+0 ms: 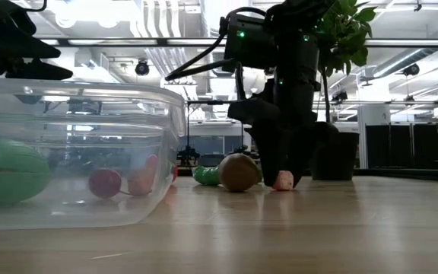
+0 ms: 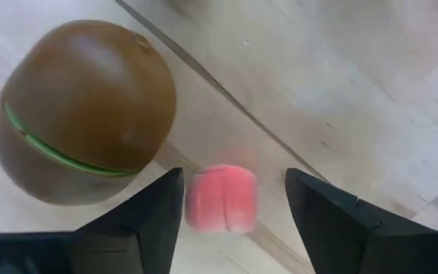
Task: Pick and placing Produce into tupperware
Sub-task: Put the bottom peach into the transparent bin
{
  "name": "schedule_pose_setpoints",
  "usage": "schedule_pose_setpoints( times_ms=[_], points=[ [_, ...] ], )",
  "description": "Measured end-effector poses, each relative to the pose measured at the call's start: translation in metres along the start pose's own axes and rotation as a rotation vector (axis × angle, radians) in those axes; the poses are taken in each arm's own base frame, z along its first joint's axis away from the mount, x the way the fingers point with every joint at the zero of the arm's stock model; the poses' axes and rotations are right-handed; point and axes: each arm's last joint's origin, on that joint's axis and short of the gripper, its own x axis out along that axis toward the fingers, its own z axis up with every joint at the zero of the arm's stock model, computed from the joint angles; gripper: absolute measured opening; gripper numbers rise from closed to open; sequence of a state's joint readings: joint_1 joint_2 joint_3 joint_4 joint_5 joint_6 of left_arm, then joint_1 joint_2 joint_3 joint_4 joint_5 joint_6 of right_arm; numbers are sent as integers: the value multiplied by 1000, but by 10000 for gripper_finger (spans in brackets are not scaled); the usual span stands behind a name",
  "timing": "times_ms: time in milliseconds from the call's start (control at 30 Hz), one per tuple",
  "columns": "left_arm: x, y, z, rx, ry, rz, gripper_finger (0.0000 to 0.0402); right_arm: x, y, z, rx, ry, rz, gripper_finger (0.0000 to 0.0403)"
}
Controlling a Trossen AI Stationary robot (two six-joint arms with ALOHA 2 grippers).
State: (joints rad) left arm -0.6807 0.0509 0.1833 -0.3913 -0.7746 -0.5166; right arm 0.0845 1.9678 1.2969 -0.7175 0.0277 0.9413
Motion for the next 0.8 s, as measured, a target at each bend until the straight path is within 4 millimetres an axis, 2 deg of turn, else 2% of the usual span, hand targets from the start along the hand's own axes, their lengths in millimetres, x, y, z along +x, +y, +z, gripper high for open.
schedule_pose_setpoints(
  times_ms=[233, 600, 800],
  points=[
    [0, 0, 0, 0, 1, 0, 192, 0, 0, 0, 1, 1, -1, 217],
    [0, 0, 0, 0, 0, 0, 192, 0, 0, 0, 1, 1, -1, 132],
    [0, 0, 0, 0, 0, -1, 192, -4, 4, 1, 27, 29, 37, 115]
  ],
)
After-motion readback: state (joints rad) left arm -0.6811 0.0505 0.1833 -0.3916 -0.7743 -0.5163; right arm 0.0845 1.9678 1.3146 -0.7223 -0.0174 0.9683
